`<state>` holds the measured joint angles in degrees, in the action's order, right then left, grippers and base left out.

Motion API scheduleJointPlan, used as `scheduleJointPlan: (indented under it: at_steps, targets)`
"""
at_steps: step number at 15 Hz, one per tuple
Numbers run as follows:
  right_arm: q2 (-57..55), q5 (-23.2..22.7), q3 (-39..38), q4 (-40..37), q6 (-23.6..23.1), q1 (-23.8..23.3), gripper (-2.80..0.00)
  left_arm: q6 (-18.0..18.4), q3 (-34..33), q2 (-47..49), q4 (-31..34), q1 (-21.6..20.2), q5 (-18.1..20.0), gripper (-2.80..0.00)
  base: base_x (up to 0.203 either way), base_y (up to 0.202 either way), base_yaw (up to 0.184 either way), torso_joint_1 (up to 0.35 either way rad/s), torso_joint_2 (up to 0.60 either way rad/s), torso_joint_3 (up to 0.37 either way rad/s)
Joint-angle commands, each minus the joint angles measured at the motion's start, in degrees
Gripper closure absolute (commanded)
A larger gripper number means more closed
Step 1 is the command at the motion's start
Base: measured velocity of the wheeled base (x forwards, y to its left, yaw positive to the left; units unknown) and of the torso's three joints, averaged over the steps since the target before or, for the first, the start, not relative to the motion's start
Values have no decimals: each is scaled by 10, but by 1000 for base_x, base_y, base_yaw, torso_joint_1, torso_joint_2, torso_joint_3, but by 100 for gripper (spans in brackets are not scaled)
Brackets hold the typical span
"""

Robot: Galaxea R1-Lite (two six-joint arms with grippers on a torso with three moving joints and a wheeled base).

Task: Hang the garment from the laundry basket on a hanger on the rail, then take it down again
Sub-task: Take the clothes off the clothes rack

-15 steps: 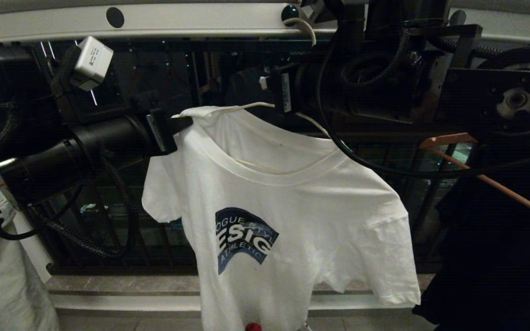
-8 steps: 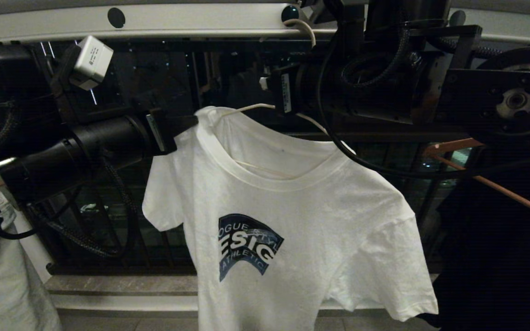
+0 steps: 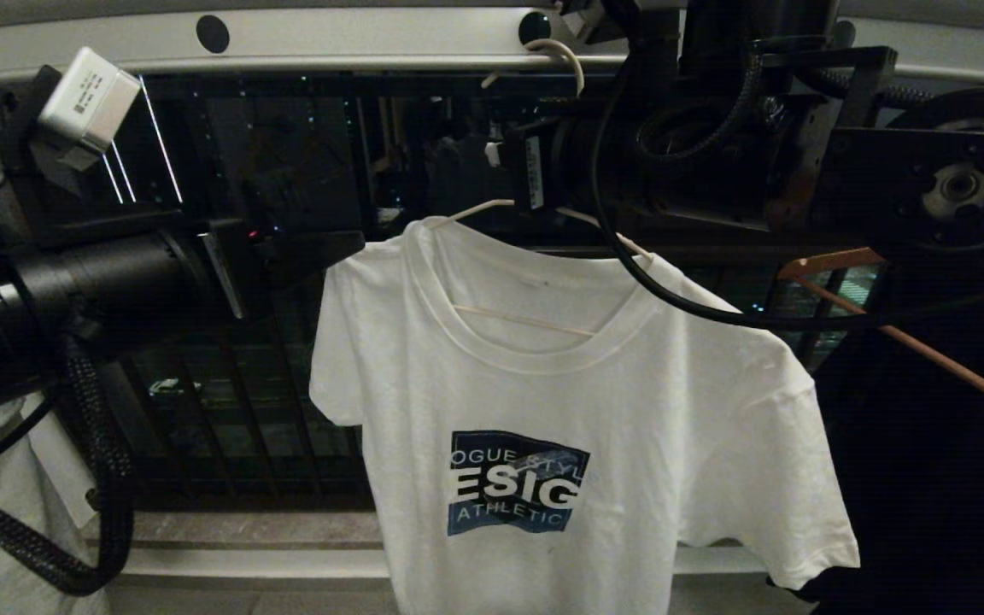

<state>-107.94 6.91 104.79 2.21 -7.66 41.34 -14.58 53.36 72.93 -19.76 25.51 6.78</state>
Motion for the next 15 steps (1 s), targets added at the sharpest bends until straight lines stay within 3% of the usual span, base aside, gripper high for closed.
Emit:
scheduleJointPlan:
  at_steps: [1,8,12,13,15]
  targets:
    - [0,0,-2,0,-1,-1,0,3,-14,-27,-2,-6,-1,-280,0,0,0,0,0,0]
    - [0,0,-6,0,-4,-4,0,5,-26,11,0,-91,15,-280,0,0,0,0,0,0]
    - [0,0,-6,0,-4,-6,0,4,-38,19,-1,-210,198,-280,0,0,0,0,0,0]
    - [0,0,-6,0,-4,-7,0,6,-46,17,-2,-222,213,0,0,0,0,0,0,0]
    - [-1,0,-6,0,-4,-8,0,20,-57,14,-1,-224,214,0,0,0,0,0,0,0]
